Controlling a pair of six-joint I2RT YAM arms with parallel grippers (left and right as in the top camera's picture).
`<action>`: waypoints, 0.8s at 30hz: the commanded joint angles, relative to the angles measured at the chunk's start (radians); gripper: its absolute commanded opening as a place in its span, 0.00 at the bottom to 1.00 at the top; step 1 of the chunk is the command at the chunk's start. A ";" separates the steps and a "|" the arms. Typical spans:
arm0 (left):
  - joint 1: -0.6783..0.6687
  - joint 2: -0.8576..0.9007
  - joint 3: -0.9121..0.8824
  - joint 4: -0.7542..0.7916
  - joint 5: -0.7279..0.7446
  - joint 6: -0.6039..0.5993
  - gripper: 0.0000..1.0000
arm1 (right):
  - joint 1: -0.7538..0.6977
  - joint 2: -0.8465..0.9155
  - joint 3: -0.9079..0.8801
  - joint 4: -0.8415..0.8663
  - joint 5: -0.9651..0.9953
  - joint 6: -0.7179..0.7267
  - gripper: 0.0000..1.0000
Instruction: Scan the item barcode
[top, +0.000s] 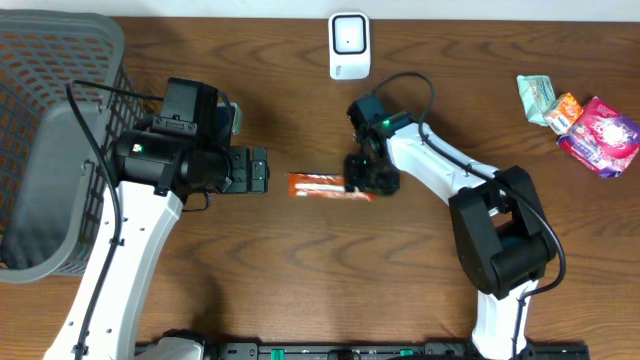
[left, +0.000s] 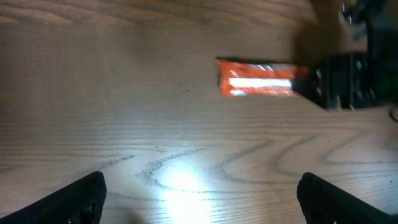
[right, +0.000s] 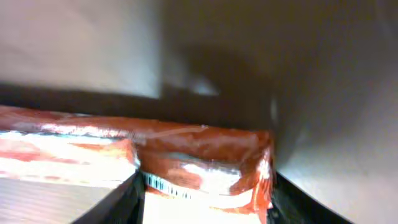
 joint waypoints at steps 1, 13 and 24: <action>0.004 -0.001 -0.001 0.000 -0.009 -0.001 0.98 | -0.051 -0.059 -0.005 -0.130 0.039 0.012 0.55; 0.004 -0.001 -0.001 0.000 -0.009 -0.001 0.98 | 0.020 -0.317 -0.005 -0.106 0.198 -0.470 0.80; 0.004 -0.001 -0.001 0.000 -0.010 -0.001 0.98 | 0.198 -0.092 -0.010 0.022 0.398 -0.698 0.84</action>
